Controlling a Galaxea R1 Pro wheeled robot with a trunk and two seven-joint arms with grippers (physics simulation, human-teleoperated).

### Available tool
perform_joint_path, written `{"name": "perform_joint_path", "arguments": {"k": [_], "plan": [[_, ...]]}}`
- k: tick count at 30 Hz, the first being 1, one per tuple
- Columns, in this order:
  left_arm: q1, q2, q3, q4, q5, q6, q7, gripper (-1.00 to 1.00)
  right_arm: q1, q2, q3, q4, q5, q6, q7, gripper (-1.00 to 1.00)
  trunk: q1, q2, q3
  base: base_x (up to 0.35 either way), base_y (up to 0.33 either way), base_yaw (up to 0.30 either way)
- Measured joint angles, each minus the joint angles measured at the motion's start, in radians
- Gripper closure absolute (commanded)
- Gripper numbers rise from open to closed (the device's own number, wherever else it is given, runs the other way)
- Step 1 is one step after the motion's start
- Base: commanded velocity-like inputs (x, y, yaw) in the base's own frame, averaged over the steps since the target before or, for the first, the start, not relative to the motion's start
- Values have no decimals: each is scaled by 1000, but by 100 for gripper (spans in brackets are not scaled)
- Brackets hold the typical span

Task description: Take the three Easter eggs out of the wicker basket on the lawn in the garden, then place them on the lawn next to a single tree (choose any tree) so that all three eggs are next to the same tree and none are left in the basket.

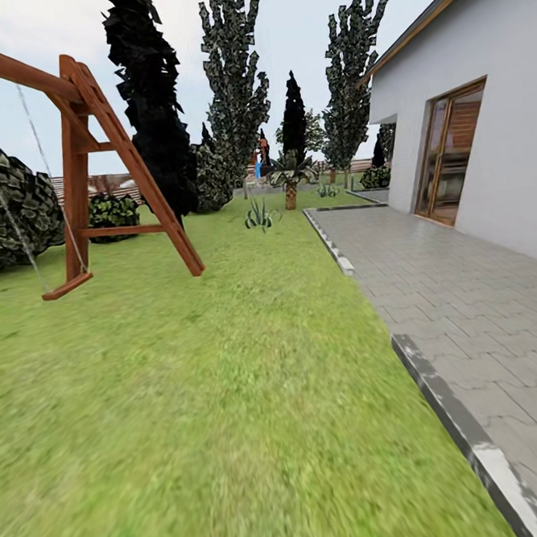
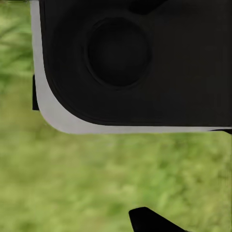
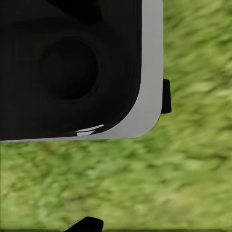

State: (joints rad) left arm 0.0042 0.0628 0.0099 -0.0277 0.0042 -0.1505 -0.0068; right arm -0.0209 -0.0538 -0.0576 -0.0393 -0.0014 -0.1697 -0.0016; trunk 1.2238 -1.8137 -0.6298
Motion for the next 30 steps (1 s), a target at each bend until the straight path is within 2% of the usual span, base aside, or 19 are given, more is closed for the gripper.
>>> {"name": "perform_joint_path", "arguments": {"k": [30], "plan": [[0,0,0,0,0,-1,-1,-100,0,0,0,0,0,0,0,-100,0,0,0,318,-59,0]]}}
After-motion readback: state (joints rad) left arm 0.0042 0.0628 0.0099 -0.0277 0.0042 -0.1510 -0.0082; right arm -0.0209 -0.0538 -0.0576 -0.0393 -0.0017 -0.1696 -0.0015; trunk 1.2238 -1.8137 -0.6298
